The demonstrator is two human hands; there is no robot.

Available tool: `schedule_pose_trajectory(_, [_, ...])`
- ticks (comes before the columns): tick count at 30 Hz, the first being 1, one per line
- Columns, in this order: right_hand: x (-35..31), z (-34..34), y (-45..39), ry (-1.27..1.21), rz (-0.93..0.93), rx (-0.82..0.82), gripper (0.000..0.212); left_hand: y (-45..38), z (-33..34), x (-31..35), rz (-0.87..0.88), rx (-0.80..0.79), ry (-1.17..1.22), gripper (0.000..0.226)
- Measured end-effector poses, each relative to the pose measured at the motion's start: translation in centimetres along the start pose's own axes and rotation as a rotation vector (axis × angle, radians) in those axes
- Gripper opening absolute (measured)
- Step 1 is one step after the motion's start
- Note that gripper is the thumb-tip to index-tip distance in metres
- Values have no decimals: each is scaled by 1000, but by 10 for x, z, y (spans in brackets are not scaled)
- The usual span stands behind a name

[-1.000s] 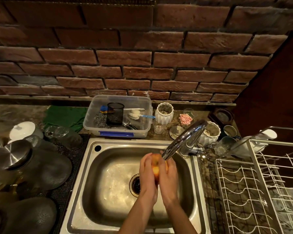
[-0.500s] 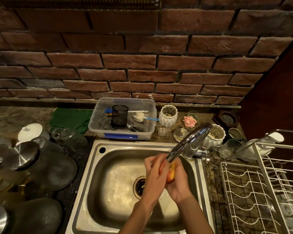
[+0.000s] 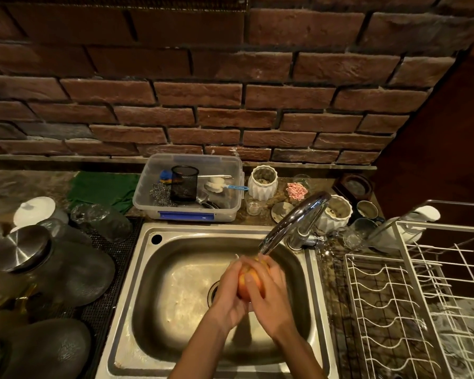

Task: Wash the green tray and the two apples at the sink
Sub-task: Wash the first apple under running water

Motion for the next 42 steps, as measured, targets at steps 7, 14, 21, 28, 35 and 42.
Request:
schedule_pose_trajectory(7, [6, 0, -6, -420, 354, 242, 17, 1, 5, -11, 163, -22, -108, 18])
schedule_pose_trajectory(14, [14, 3, -22, -673, 696, 95, 20, -2, 1, -5, 312, 13, -355, 14])
schedule_pose_trajectory(21, [40, 21, 1, -972, 996, -222, 45, 1, -17, -1, 344, 38, -739, 20])
schedule_pose_trajectory(28, [47, 26, 40, -981, 898, -309, 47, 20, -51, -13, 62, -15, -472, 33])
schedule_pose_trajectory(35, [40, 20, 65, -763, 802, -335, 39, 46, -74, -23, -56, -38, -449, 23])
schedule_pose_trajectory(42, [23, 16, 86, -687, 783, -340, 47, 77, -74, -24, -38, -26, -530, 36])
Point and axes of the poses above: each hand's wrist, its own y-axis away from the middle knuckle, its own z-axis out of the palm, x = y × z, the point moved 3 cm from there along -y, towards the middle knuckle, and after that the axes turned 6 degrees about y, right-handed, at the moved point
